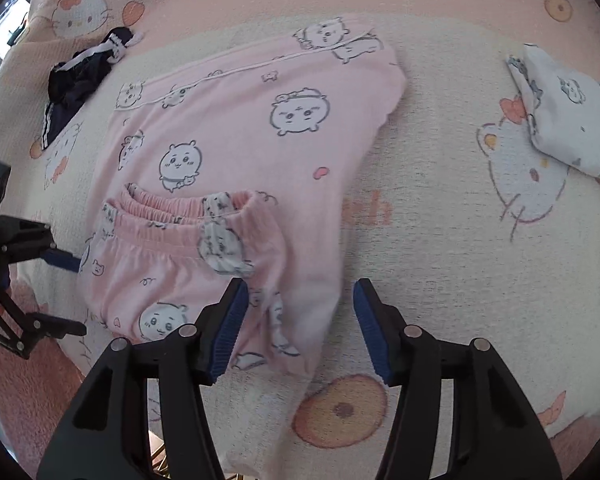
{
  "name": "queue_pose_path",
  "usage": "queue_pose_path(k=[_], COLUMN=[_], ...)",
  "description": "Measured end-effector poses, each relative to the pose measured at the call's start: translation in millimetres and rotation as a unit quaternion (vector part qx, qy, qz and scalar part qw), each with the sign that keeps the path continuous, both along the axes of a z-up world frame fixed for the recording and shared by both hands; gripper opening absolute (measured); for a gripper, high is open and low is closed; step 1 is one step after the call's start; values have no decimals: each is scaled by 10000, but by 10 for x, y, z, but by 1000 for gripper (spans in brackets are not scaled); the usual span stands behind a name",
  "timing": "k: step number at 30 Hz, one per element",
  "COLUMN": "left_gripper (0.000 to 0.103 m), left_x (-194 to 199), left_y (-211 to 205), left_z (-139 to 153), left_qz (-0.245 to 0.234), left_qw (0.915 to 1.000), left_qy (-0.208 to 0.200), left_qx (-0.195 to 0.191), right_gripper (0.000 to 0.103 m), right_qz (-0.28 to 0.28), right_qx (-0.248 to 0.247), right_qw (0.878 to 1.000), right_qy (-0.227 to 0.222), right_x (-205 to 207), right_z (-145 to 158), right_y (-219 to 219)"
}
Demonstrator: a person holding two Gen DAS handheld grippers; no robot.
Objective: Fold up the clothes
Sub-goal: 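Open both grippers and hover them over the folded cuffs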
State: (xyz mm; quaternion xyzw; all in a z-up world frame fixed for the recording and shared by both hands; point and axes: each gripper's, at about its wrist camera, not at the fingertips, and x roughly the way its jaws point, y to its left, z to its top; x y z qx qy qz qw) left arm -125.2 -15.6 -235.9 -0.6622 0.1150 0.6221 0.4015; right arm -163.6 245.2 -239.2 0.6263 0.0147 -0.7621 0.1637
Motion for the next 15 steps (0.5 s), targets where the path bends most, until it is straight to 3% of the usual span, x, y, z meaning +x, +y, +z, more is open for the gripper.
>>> queue_pose_path(k=[4, 7, 9, 15], left_gripper=[66, 66, 66, 66], left_x=[-190, -385, -446, -374], left_y=[-115, -69, 9, 307], left_z=[163, 162, 112, -101], left_qz=[973, 1614, 1725, 1678], left_qw=[9932, 9833, 9810, 9842], left_qy=[243, 344, 301, 347], left_qx=[598, 770, 834, 436], right_gripper=[57, 63, 63, 63], right_qz=[324, 705, 910, 1271], right_qx=[-367, -214, -59, -6], right_qw=[9986, 9964, 9949, 9914], right_qy=[216, 411, 423, 324], right_x=[-9, -39, -79, -147], right_z=[167, 168, 92, -88], right_y=[-16, -273, -466, -709])
